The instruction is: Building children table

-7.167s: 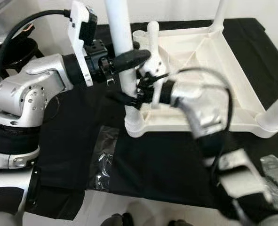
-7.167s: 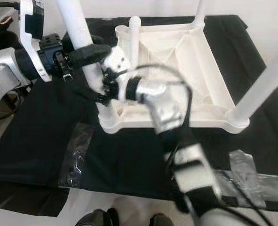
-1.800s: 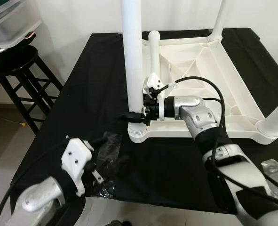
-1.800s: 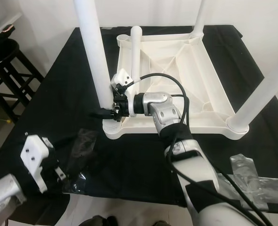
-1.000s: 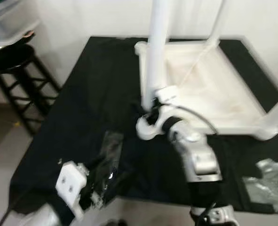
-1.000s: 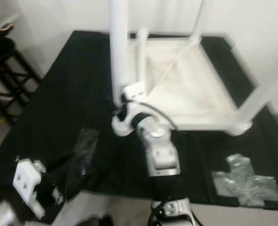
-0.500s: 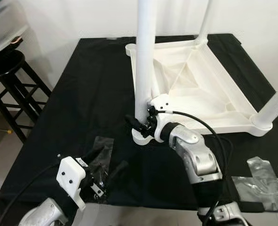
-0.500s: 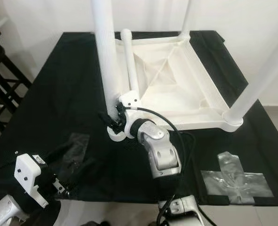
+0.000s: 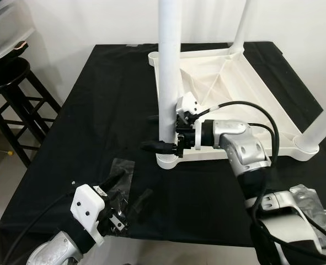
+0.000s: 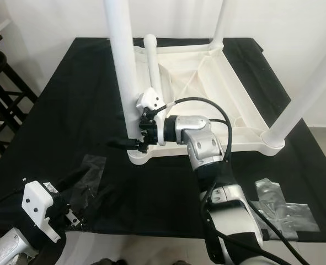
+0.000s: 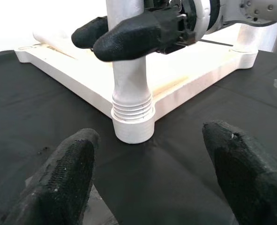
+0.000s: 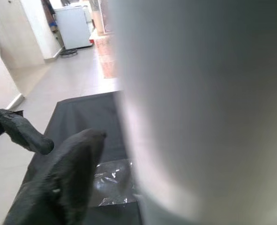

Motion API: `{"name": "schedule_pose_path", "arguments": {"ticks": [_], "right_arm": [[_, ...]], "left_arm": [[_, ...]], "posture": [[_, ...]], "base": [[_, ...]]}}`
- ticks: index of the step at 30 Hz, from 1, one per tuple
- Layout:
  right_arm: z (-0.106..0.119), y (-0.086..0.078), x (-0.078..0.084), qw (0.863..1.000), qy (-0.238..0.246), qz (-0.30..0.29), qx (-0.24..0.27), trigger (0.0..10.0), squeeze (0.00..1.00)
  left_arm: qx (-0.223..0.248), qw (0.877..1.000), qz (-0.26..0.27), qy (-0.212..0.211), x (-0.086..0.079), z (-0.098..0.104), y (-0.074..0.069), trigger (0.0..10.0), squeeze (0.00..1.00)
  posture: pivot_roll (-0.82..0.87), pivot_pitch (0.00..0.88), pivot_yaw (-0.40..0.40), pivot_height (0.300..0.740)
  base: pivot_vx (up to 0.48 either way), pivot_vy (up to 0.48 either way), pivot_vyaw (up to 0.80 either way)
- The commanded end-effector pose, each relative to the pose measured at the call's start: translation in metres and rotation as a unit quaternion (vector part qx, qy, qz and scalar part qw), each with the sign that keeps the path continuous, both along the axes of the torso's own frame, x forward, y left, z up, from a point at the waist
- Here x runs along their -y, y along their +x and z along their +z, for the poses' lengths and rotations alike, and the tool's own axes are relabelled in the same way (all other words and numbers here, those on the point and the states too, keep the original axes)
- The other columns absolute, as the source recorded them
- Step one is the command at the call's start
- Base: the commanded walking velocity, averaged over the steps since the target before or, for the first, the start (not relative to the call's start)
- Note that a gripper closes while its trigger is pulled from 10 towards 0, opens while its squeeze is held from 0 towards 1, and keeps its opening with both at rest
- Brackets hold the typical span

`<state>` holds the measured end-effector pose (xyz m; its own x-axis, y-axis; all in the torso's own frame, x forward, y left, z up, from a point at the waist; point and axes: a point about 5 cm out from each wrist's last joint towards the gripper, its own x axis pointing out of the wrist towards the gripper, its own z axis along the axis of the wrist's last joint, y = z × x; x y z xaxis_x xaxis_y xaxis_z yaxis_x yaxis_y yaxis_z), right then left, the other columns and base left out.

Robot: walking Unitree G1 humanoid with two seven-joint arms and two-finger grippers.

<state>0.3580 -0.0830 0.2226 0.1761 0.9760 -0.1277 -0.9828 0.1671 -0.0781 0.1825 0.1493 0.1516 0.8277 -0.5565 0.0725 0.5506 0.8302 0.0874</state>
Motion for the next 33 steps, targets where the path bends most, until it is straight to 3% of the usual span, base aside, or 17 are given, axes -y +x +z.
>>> {"name": "schedule_pose_path", "arguments": {"ticks": [1, 6, 10, 16, 17, 18, 19, 20, 21, 24, 29, 30, 33], "right_arm": [[-0.008, 0.0, -0.007, 0.999, -0.01, 0.035, -0.02, 0.0, 0.0], [-0.008, 0.006, -0.003, 0.999, -0.019, 0.033, -0.014, 0.0, 0.0], [-0.01, 0.01, 0.007, 1.0, -0.019, -0.013, 0.003, 0.0, 0.0], [-0.023, -0.001, 0.012, 0.997, -0.017, -0.08, 0.004, 0.0, 0.0], [-0.03, -0.003, -0.001, 0.966, 0.034, -0.254, 0.012, 0.0, 0.0], [-0.03, -0.003, -0.001, 0.966, 0.034, -0.254, 0.012, 0.0, 0.0], [-0.047, -0.023, -0.009, 0.936, 0.036, -0.351, -0.018, 0.0, 0.0], [-0.058, -0.046, -0.018, 0.916, 0.026, -0.401, -0.012, 0.0, 0.0], [-0.063, -0.061, -0.024, 0.909, 0.02, -0.416, -0.002, 0.0, 0.0], [-0.063, -0.06, -0.025, 0.914, 0.022, -0.406, -0.007, 0.0, 0.0], [-0.056, -0.039, -0.022, 0.92, 0.008, -0.392, 0.006, 0.0, 0.0], [-0.052, -0.037, -0.023, 0.924, 0.013, -0.382, 0.008, 10.0, 0.0], [-0.049, -0.037, -0.024, 0.925, 0.017, -0.379, 0.009, 10.0, 0.0]], "left_arm": [[-0.008, 1.0, 0.003, 0.003, 0.001, -0.006, -0.002, 10.0, 0.0], [-0.006, 1.0, 0.003, 0.001, 0.002, -0.006, -0.003, 10.0, 0.0], [-0.005, 1.0, 0.003, -0.002, 0.003, -0.005, -0.004, 10.0, 0.0], [-0.003, 1.0, 0.004, -0.003, 0.001, -0.003, -0.006, 10.0, 0.0], [-0.002, 1.0, 0.005, -0.002, 0.0, -0.002, -0.006, 10.0, 0.0], [-0.002, 1.0, 0.005, -0.002, 0.0, -0.002, -0.006, 10.0, 0.0], [-0.001, 1.0, 0.006, -0.002, -0.002, -0.001, -0.007, 10.0, 0.0], [0.0, 1.0, 0.008, 0.0, -0.003, -0.001, -0.006, 10.0, 0.0], [0.001, 1.0, 0.009, 0.001, -0.003, 0.0, -0.006, 10.0, 0.0], [0.001, 1.0, 0.011, 0.004, -0.004, -0.001, -0.005, 10.0, 0.0], [0.001, 1.0, 0.006, 0.006, -0.003, -0.001, -0.001, 10.0, 0.0], [0.002, 1.0, 0.009, 0.008, -0.004, -0.001, 0.0, 10.0, 0.0], [0.003, 1.0, 0.011, 0.009, -0.004, -0.001, 0.0, 10.0, 0.0]], "posture": [[0.0, 0.117, 0.017, 0.74], [-0.01, 0.126, 0.015, 0.74], [-0.01, 0.14, 0.013, 0.74], [-0.02, 0.172, -0.002, 0.74], [-0.03, 0.181, -0.005, 0.74], [-0.03, 0.181, -0.005, 0.74], [-0.04, 0.189, -0.001, 0.74], [-0.03, 0.201, 0.016, 0.74], [-0.03, 0.199, 0.02, 0.74], [-0.05, 0.185, 0.034, 0.74], [-0.04, 0.173, 0.016, 0.74], [-0.04, 0.169, 0.016, 0.74], [-0.04, 0.169, 0.016, 0.74]], "base": [[0.0, 0.0, 0.0], [0.0, 0.0, 0.0], [0.0, 0.0, 0.0], [0.0, 0.0, 0.0], [0.0, 0.0, 0.0], [0.0, 0.0, 0.0], [0.0, 0.0, 0.0], [0.0, 0.0, 0.0], [0.0, 0.0, 0.0], [0.0, 0.0, 0.0], [0.0, 0.0, 0.0], [0.0, 0.0, 0.0], [0.0, 0.0, 0.0]]}}
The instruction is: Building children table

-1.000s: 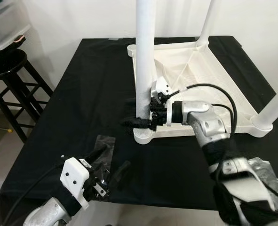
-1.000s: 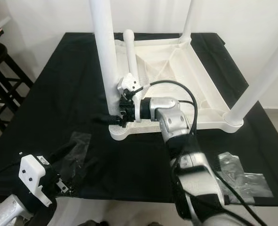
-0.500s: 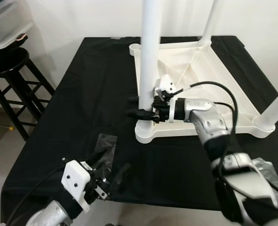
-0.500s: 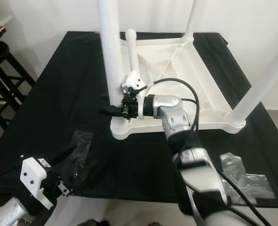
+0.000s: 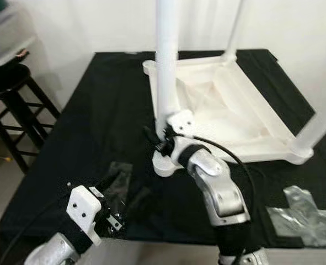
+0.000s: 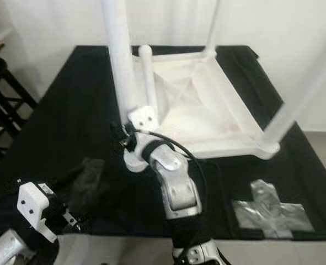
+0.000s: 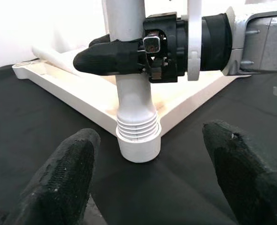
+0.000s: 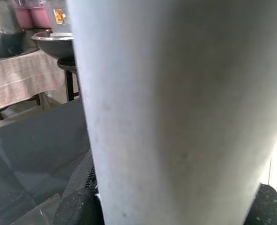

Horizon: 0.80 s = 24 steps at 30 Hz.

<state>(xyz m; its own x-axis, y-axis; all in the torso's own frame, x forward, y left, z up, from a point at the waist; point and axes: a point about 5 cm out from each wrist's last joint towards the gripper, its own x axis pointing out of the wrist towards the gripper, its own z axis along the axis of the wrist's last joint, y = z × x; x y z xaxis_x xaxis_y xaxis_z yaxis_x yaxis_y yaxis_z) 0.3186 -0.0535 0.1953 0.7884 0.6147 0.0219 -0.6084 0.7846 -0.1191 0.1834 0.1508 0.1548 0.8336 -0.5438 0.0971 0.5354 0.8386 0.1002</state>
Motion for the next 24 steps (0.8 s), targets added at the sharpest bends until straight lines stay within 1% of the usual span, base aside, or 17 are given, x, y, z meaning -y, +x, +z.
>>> {"name": "schedule_pose_path", "arguments": {"ticks": [1, 2, 3, 4, 5, 6, 7, 8, 9, 10, 11, 13, 17, 18, 20, 21, 24], "right_arm": [[-0.016, 0.007, 0.004, 0.998, -0.007, 0.012, -0.056, 10.0, 1.0], [-0.009, 0.006, 0.0, 0.997, -0.003, 0.052, -0.059, 10.0, 1.0], [-0.001, 0.009, 0.0, 0.994, -0.004, 0.099, -0.049, 10.0, 1.0], [-0.001, 0.009, 0.0, 0.994, -0.004, 0.099, -0.049, 10.0, 1.0], [0.006, 0.011, 0.0, 0.987, -0.008, 0.153, -0.043, 10.0, 1.0], [0.011, 0.014, 0.002, 0.977, -0.021, 0.208, -0.03, 10.0, 1.0], [0.011, 0.014, 0.002, 0.977, -0.021, 0.208, -0.03, 10.0, 1.0], [0.017, 0.017, 0.007, 0.958, -0.039, 0.283, -0.02, 10.0, 1.0], [0.018, 0.018, 0.008, 0.951, -0.045, 0.305, -0.02, 10.0, 1.0], [0.018, 0.018, 0.008, 0.951, -0.045, 0.305, -0.02, 10.0, 1.0], [0.019, 0.021, 0.01, 0.941, -0.053, 0.333, -0.025, 10.0, 0.0], [0.022, 0.031, 0.013, 0.929, -0.056, 0.364, -0.041, 10.0, 0.0], [0.023, 0.035, 0.013, 0.926, -0.054, 0.372, -0.049, 10.0, 0.0], [0.025, 0.042, 0.014, 0.924, -0.043, 0.375, -0.063, 2.2, 0.0], [0.025, 0.044, 0.014, 0.924, -0.038, 0.374, -0.07, 2.2, 0.0], [0.025, 0.047, 0.014, 0.925, -0.038, 0.37, -0.076, 0.0, 0.0], [0.024, 0.05, 0.018, 0.923, -0.038, 0.375, -0.081, 0.0, 0.0]], "left_arm": [[-0.01, 1.0, 0.006, 0.011, -0.002, -0.005, 0.0, 10.0, 0.0], [-0.01, 1.0, 0.007, 0.01, -0.002, -0.005, 0.0, 10.0, 0.0], [-0.009, 1.0, 0.007, 0.009, -0.001, -0.005, 0.001, 10.0, 0.0], [-0.009, 1.0, 0.007, 0.009, -0.001, -0.005, 0.001, 10.0, 0.0], [-0.01, 1.0, 0.006, 0.008, -0.001, -0.006, 0.001, 10.0, 0.0], [-0.01, 1.0, 0.004, 0.008, 0.0, -0.006, 0.001, 10.0, 0.0], [-0.01, 1.0, 0.004, 0.008, 0.0, -0.006, 0.001, 10.0, 0.0], [-0.01, 1.0, 0.003, 0.007, 0.001, -0.006, 0.002, 10.0, 0.0], [-0.01, 1.0, 0.003, 0.007, 0.001, -0.006, 0.002, 10.0, 0.0], [-0.01, 1.0, 0.003, 0.007, 0.001, -0.006, 0.002, 10.0, 0.0], [-0.01, 1.0, 0.003, 0.007, 0.001, -0.007, 0.002, 10.0, 0.0], [-0.009, 1.0, 0.004, 0.007, 0.002, -0.007, 0.002, 10.0, 0.0], [-0.009, 1.0, 0.004, 0.007, 0.002, -0.007, 0.002, 10.0, 0.0], [-0.009, 1.0, 0.004, 0.008, 0.002, -0.007, 0.002, 10.0, 0.0], [-0.009, 1.0, 0.004, 0.007, 0.003, -0.007, 0.001, 10.0, 0.0], [-0.009, 1.0, 0.004, 0.007, 0.003, -0.008, 0.001, 10.0, 0.0], [-0.01, 1.0, 0.004, 0.007, 0.003, -0.008, 0.001, 10.0, 0.0]], "posture": [[-0.04, 0.163, 0.016, 0.74], [-0.04, 0.162, 0.015, 0.74], [-0.04, 0.155, 0.014, 0.74], [-0.04, 0.155, 0.014, 0.74], [-0.04, 0.155, 0.014, 0.74], [-0.04, 0.15, 0.011, 0.74], [-0.04, 0.15, 0.011, 0.74], [-0.03, 0.146, 0.01, 0.74], [-0.03, 0.145, 0.01, 0.74], [-0.03, 0.145, 0.01, 0.74], [-0.03, 0.142, 0.009, 0.74], [-0.02, 0.142, 0.01, 0.74], [-0.02, 0.141, 0.008, 0.74], [-0.01, 0.141, 0.007, 0.74], [-0.01, 0.14, 0.007, 0.74], [-0.01, 0.14, 0.007, 0.74], [-0.01, 0.141, 0.007, 0.74]], "base": [[0.0, 0.0, 0.0], [0.0, 0.0, 0.0], [0.0, 0.0, 0.0], [0.0, 0.0, 0.0], [0.0, 0.0, 0.0], [0.0, 0.0, 0.0], [0.0, 0.0, 0.0], [0.0, 0.0, 0.0], [0.0, 0.0, 0.0], [0.0, 0.0, 0.0], [0.0, 0.0, 0.0], [0.0, 0.0, 0.0], [0.0, 0.0, 0.0], [0.0, 0.0, 0.0], [0.0, 0.0, 0.0], [0.0, 0.0, 0.0], [0.0, 0.0, 0.0]]}}
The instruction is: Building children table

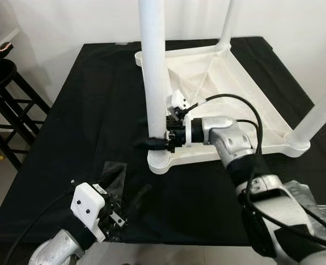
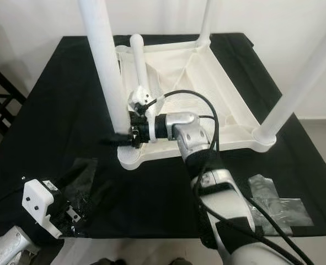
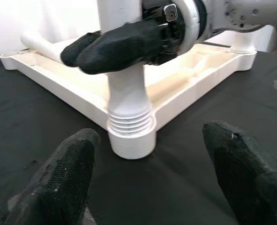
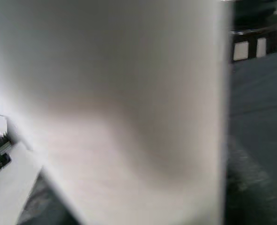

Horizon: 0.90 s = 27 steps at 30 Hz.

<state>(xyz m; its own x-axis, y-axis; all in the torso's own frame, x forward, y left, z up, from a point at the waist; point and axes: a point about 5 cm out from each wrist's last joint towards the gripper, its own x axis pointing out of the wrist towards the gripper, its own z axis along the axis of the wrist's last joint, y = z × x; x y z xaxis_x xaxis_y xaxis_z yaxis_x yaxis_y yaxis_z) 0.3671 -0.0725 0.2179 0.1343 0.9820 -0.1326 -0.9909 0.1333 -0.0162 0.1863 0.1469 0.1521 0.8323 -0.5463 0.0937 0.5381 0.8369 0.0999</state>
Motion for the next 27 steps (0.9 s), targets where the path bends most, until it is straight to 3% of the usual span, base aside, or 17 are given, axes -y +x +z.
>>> {"name": "schedule_pose_path", "arguments": {"ticks": [1, 8, 12, 13, 14, 15, 16, 17, 18, 19, 20, 21, 27], "right_arm": [[0.002, 0.002, 0.001, 1.0, 0.005, 0.002, 0.0, 0.0, 0.0], [-0.003, 0.004, 0.011, 1.0, 0.003, -0.013, 0.009, 0.0, 0.0], [-0.011, 0.008, 0.019, 0.995, 0.004, -0.096, 0.019, 0.0, 0.0], [-0.02, 0.01, 0.019, 0.977, 0.004, -0.208, 0.041, 0.0, 0.0], [-0.02, 0.01, 0.019, 0.977, 0.004, -0.208, 0.041, 0.0, 0.0], [-0.035, 0.001, 0.02, 0.922, 0.002, -0.384, 0.041, 0.0, 0.0], [-0.052, -0.023, 0.015, 0.892, -0.011, -0.45, 0.042, 0.0, 0.0], [-0.052, -0.023, 0.015, 0.892, -0.011, -0.45, 0.042, 0.0, 0.0], [-0.06, -0.041, 0.013, 0.873, -0.014, -0.485, 0.041, 0.0, 0.0], [-0.069, -0.051, 0.005, 0.882, -0.016, -0.47, 0.022, 0.0, 0.0], [-0.069, -0.051, 0.005, 0.882, -0.016, -0.47, 0.022, 0.0, 0.0], [-0.069, -0.046, 0.0, 0.896, -0.007, -0.443, 0.024, 0.0, 0.0], [-0.066, -0.038, -0.002, 0.905, -0.016, -0.424, 0.039, 0.0, 0.0]], "left_arm": [[-0.009, 1.0, 0.005, 0.006, -0.001, -0.005, -0.003, 10.0, 0.0], [-0.01, 1.0, 0.004, 0.004, -0.001, -0.005, -0.003, 10.0, 0.0], [-0.009, 1.0, 0.004, 0.003, 0.0, -0.005, -0.005, 10.0, 0.0], [-0.009, 1.0, 0.004, 0.003, -0.001, -0.005, -0.005, 10.0, 0.0], [-0.009, 1.0, 0.004, 0.003, -0.001, -0.005, -0.005, 10.0, 0.0], [-0.009, 1.0, 0.004, 0.003, -0.002, -0.005, -0.005, 10.0, 0.0], [-0.009, 1.0, 0.005, 0.003, -0.002, -0.005, -0.005, 10.0, 0.0], [-0.009, 1.0, 0.005, 0.003, -0.002, -0.005, -0.005, 10.0, 0.0], [-0.009, 1.0, 0.005, 0.003, -0.003, -0.005, -0.005, 10.0, 0.0], [-0.01, 1.0, 0.006, 0.004, -0.003, -0.005, -0.005, 10.0, 0.0], [-0.01, 1.0, 0.006, 0.004, -0.003, -0.005, -0.005, 10.0, 0.0], [-0.011, 1.0, 0.004, 0.004, -0.003, -0.006, -0.003, 10.0, 0.0], [-0.012, 1.0, -0.001, 0.003, -0.003, -0.007, -0.001, 10.0, 0.0]], "posture": [[-0.01, 0.142, 0.01, 0.74], [-0.02, 0.143, 0.008, 0.74], [-0.02, 0.152, -0.003, 0.74], [-0.02, 0.153, -0.014, 0.74], [-0.02, 0.153, -0.014, 0.74], [-0.02, 0.152, -0.012, 0.74], [-0.02, 0.162, -0.003, 0.74], [-0.02, 0.162, -0.003, 0.74], [-0.02, 0.162, -0.003, 0.74], [-0.04, 0.136, 0.007, 0.74], [-0.04, 0.136, 0.007, 0.74], [-0.03, 0.136, 0.004, 0.74], [-0.03, 0.125, -0.003, 0.74]], "base": [[0.0, 0.0, 0.0], [0.0, 0.0, 0.0], [0.0, 0.0, 0.0], [0.0, 0.0, 0.0], [0.0, 0.0, 0.0], [0.0, 0.0, 0.0], [0.0, 0.0, 0.0], [0.0, 0.0, 0.0], [0.0, 0.0, 0.0], [0.0, 0.0, 0.0], [0.0, 0.0, 0.0], [0.0, 0.0, 0.0], [0.0, 0.0, 0.0]]}}
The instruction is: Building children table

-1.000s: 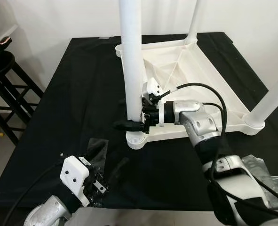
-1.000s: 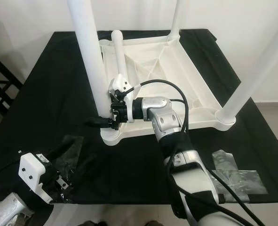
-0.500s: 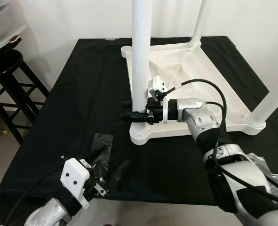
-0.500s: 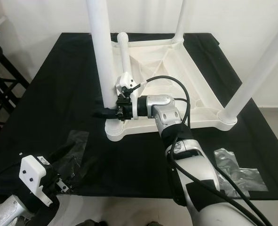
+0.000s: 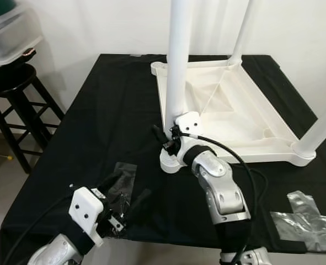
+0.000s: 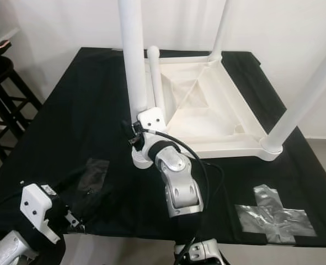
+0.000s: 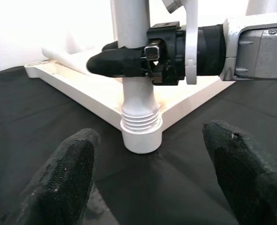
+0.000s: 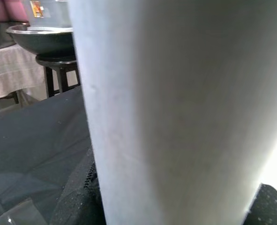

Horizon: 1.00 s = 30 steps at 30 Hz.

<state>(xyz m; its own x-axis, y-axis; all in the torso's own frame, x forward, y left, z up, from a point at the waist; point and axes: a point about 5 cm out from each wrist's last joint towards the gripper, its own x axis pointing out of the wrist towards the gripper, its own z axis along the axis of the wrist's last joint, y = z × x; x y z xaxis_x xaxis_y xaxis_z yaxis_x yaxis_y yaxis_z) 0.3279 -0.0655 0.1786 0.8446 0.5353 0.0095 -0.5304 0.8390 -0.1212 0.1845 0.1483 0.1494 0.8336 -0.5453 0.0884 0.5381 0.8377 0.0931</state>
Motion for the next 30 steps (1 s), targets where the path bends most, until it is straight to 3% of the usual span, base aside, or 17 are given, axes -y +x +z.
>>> {"name": "schedule_pose_path", "arguments": {"ticks": [1, 2, 3, 4, 9, 11, 12, 14, 15, 16, 19, 21, 24, 25, 26, 27, 30], "right_arm": [[-0.025, 0.002, 0.003, 0.998, -0.031, -0.002, -0.059, 8.6, 0.0], [-0.025, 0.002, 0.003, 0.998, -0.031, -0.002, -0.059, 8.6, 0.0], [-0.02, 0.005, 0.002, 0.998, -0.032, 0.012, -0.049, 10.0, 0.2], [-0.014, 0.003, 0.001, 0.998, -0.045, 0.024, -0.035, 10.0, 1.0], [0.01, 0.012, 0.002, 0.993, -0.019, 0.116, -0.013, 10.0, 1.0], [0.022, 0.021, 0.008, 0.982, 0.001, 0.186, -0.018, 10.0, 1.0], [0.026, 0.024, 0.009, 0.973, -0.005, 0.231, -0.019, 10.0, 0.67], [0.026, 0.024, 0.009, 0.973, -0.005, 0.231, -0.019, 10.0, 0.67], [0.028, 0.025, 0.011, 0.966, -0.01, 0.26, -0.018, 10.0, 0.67], [0.029, 0.029, 0.011, 0.953, -0.027, 0.3, -0.026, 10.0, 0.0], [0.029, 0.031, 0.011, 0.945, -0.038, 0.324, -0.032, 10.0, 0.0], [0.031, 0.036, 0.011, 0.932, -0.047, 0.357, -0.044, 10.0, 0.0], [0.032, 0.037, 0.01, 0.929, -0.044, 0.363, -0.05, 10.0, 0.0], [0.032, 0.04, 0.01, 0.927, -0.04, 0.368, -0.059, 7.8, 0.0], [0.032, 0.04, 0.01, 0.927, -0.04, 0.368, -0.059, 7.8, 0.0], [0.032, 0.041, 0.011, 0.926, -0.038, 0.371, -0.064, 0.0, 0.0], [0.033, 0.045, 0.015, 0.927, -0.032, 0.367, -0.068, 0.0, 0.0]], "left_arm": [[-0.006, 1.0, 0.002, 0.005, -0.002, -0.004, 0.001, 10.0, 0.0], [-0.006, 1.0, 0.002, 0.005, -0.002, -0.004, 0.001, 10.0, 0.0], [-0.004, 1.0, 0.006, 0.005, -0.002, -0.004, 0.001, 10.0, 0.0], [-0.003, 1.0, 0.009, 0.005, -0.002, -0.004, 0.002, 10.0, 0.0], [-0.002, 1.0, 0.009, 0.005, -0.002, -0.004, 0.003, 10.0, 0.0], [-0.002, 1.0, 0.008, 0.004, -0.001, -0.004, 0.004, 10.0, 0.0], [-0.003, 1.0, 0.007, 0.003, -0.001, -0.004, 0.004, 10.0, 0.0], [-0.003, 1.0, 0.007, 0.003, -0.001, -0.004, 0.004, 10.0, 0.0], [-0.003, 1.0, 0.007, 0.003, 0.0, -0.005, 0.005, 10.0, 0.0], [-0.003, 1.0, 0.007, 0.003, 0.0, -0.005, 0.005, 10.0, 0.0], [-0.003, 1.0, 0.007, 0.002, 0.0, -0.005, 0.005, 10.0, 0.0], [-0.003, 1.0, 0.007, 0.003, 0.0, -0.005, 0.006, 10.0, 0.0], [-0.003, 1.0, 0.007, 0.003, 0.0, -0.005, 0.006, 10.0, 0.0], [-0.004, 1.0, 0.007, 0.002, 0.0, -0.006, 0.006, 10.0, 0.0], [-0.004, 1.0, 0.007, 0.002, 0.0, -0.006, 0.006, 10.0, 0.0], [-0.004, 1.0, 0.006, 0.001, 0.0, -0.005, 0.005, 10.0, 0.0], [-0.005, 1.0, 0.005, 0.0, 0.0, -0.005, 0.005, 10.0, 0.0]], "posture": [[-0.03, 0.125, 0.001, 0.74], [-0.03, 0.125, 0.001, 0.74], [-0.03, 0.125, 0.001, 0.74], [-0.03, 0.124, 0.002, 0.74], [-0.03, 0.122, 0.002, 0.74], [-0.03, 0.118, 0.002, 0.74], [-0.03, 0.113, 0.0, 0.74], [-0.03, 0.113, 0.0, 0.74], [-0.03, 0.112, 0.0, 0.74], [-0.03, 0.109, 0.0, 0.74], [-0.03, 0.109, 0.0, 0.74], [-0.02, 0.108, 0.0, 0.74], [-0.02, 0.108, 0.001, 0.74], [-0.01, 0.109, -0.001, 0.74], [-0.01, 0.109, -0.001, 0.74], [-0.01, 0.111, 0.0, 0.74], [-0.02, 0.116, 0.002, 0.74]], "base": [[0.0, 0.0, 0.0], [0.0, 0.0, 0.0], [0.0, 0.0, 0.0], [0.0, 0.0, 0.0], [0.0, 0.0, 0.0], [0.0, 0.0, 0.0], [0.0, 0.0, 0.0], [0.0, 0.0, 0.0], [0.0, 0.0, 0.0], [0.0, 0.0, 0.0], [0.0, 0.0, 0.0], [0.0, 0.0, 0.0], [0.0, 0.0, 0.0], [0.0, 0.0, 0.0], [0.0, 0.0, 0.0], [0.0, 0.0, 0.0], [0.0, 0.0, 0.0]]}}
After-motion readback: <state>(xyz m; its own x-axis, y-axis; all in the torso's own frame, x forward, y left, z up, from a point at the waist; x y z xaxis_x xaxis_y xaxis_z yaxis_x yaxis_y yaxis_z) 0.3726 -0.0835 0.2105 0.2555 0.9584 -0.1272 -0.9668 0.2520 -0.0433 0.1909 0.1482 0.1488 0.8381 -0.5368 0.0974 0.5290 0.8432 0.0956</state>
